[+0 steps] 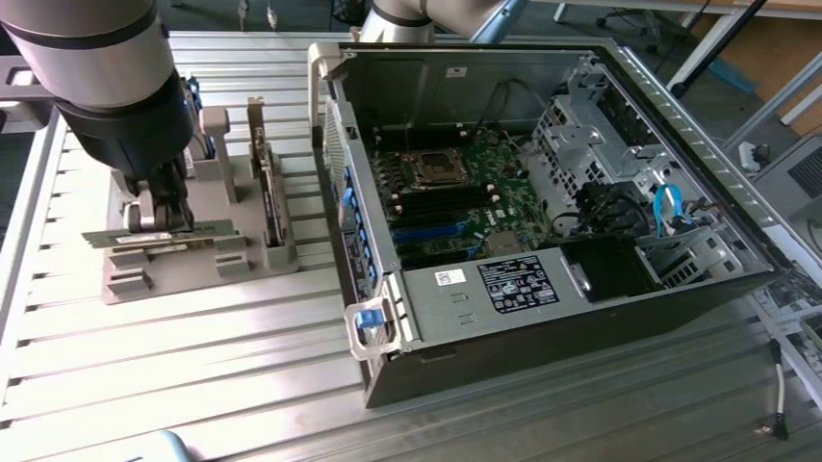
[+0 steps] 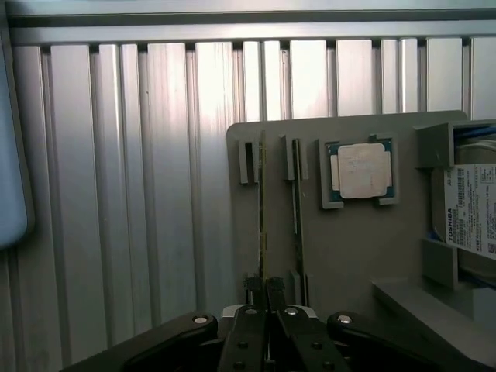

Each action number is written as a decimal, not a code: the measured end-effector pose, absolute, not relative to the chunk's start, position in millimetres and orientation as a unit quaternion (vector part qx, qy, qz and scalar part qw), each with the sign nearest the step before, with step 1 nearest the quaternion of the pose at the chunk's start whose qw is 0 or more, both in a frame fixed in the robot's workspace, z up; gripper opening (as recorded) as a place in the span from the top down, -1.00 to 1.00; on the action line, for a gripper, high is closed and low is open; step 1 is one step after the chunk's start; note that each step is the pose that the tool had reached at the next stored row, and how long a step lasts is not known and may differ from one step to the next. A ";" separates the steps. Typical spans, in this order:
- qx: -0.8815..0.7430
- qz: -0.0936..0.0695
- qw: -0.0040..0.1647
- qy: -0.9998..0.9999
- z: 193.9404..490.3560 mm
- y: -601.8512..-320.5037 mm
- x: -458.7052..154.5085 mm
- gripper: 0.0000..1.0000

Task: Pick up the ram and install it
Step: 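Pick up the ram and move it above insertion slot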

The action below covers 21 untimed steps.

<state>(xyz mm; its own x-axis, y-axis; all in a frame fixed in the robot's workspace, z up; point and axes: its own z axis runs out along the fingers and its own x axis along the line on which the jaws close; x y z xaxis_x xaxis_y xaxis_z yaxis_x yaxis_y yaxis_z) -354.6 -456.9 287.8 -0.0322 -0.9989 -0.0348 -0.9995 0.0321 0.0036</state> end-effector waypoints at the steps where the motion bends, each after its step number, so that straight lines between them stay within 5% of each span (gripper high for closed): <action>1: -0.695 0.013 0.011 0.718 288.8 -456.9 -354.6 0.76; 21: -0.693 0.013 0.011 0.721 310.3 -456.9 -354.6 0.76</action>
